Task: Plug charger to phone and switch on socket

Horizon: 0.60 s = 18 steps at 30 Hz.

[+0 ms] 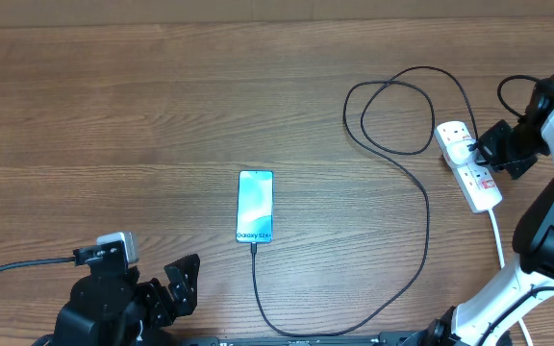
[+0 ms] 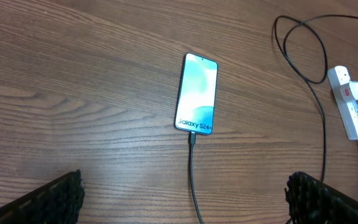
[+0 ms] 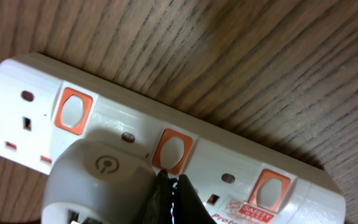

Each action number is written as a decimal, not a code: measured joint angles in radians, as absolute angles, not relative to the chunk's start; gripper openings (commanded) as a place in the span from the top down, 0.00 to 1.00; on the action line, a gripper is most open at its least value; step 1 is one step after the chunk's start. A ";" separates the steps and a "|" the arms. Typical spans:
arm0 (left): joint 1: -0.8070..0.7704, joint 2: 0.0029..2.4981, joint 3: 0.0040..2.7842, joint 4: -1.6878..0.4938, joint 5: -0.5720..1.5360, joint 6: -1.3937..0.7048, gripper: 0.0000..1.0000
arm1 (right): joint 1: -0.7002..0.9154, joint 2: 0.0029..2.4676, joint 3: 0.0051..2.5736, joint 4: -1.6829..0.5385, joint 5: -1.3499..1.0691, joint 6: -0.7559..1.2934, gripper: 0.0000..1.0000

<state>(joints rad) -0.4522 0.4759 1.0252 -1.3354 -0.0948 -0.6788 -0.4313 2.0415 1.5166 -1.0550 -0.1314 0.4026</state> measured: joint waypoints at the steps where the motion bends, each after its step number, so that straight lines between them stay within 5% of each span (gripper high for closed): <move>1: -0.452 0.476 1.025 -1.335 -0.095 -0.679 0.00 | -0.431 2.045 1.517 -1.055 -0.131 0.403 0.96; 18: -0.452 0.476 1.025 -1.335 -0.095 -0.679 0.00 | -0.433 2.072 1.530 -1.068 -0.151 0.399 0.96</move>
<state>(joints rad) -0.4522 0.4759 1.0252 -1.3354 -0.0948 -0.6788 -0.4332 2.0724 1.5295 -1.0679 -0.1513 0.3988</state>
